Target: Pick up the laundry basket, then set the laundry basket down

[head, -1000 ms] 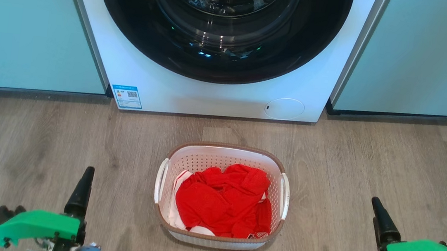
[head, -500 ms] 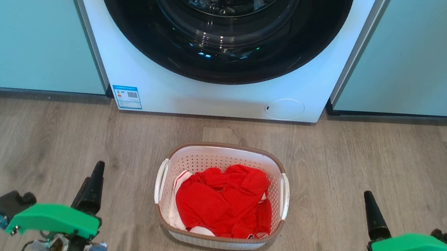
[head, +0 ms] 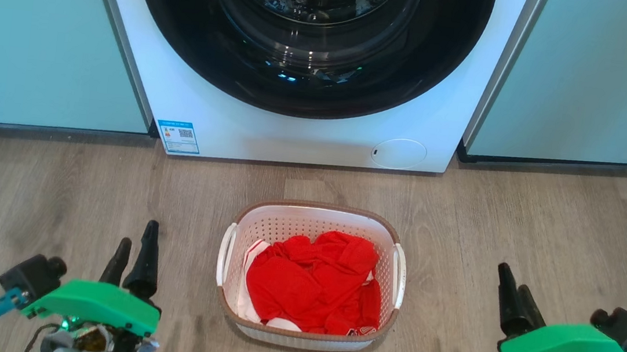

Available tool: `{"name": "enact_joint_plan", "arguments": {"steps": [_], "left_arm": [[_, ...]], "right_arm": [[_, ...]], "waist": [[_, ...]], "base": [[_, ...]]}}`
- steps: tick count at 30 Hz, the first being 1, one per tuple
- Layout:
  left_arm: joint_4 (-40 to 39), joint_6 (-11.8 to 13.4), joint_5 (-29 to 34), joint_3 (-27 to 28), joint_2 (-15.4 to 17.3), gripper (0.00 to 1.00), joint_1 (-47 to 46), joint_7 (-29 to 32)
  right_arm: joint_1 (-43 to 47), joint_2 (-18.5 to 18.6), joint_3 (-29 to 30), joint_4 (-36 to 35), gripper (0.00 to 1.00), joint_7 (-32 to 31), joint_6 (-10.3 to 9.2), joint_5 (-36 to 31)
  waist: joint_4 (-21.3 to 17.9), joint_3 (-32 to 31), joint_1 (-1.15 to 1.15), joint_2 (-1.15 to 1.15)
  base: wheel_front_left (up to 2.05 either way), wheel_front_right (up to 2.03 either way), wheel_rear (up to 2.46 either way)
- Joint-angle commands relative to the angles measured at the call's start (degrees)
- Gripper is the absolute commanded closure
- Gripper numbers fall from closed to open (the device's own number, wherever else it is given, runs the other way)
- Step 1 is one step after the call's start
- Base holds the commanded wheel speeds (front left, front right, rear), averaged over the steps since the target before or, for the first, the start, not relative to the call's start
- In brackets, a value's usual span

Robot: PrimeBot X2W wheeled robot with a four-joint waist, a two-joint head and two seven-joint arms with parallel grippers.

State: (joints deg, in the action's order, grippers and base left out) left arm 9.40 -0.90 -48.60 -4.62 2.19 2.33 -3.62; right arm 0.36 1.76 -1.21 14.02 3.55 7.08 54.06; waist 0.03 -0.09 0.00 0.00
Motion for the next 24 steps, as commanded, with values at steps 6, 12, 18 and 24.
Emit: {"name": "enact_joint_plan", "arguments": {"steps": [6,12,18,24], "left_arm": [[-3.2,0.9,5.8,-0.1,1.3,0.00,-1.7,-1.6],[-3.6,1.6,10.1,-0.9,1.6,0.00,-1.2,-2.6],[-3.5,2.1,14.2,-1.7,1.8,0.00,-0.7,-3.6],[-3.1,2.3,18.2,-2.3,1.9,0.00,-0.2,-4.6]], "right_arm": [[-2.8,0.7,-1.9,-2.4,0.00,1.7,0.22,-5.2],[-2.8,0.7,-2.7,-2.5,0.00,2.7,0.24,-9.3],[-2.7,0.8,-3.5,-2.6,0.00,3.7,0.26,-13.4],[-2.6,0.8,-4.4,-2.8,0.00,4.8,0.28,-17.4]], "waist": [[0.0,-0.1,0.00,0.00],[0.0,-0.2,0.00,0.00],[0.0,-0.5,0.00,0.00],[0.1,-0.7,0.00,0.00]], "base": [[0.00,0.00,0.00],[0.00,0.00,0.00],[0.00,0.00,0.00],[0.00,0.00,0.00]]}}
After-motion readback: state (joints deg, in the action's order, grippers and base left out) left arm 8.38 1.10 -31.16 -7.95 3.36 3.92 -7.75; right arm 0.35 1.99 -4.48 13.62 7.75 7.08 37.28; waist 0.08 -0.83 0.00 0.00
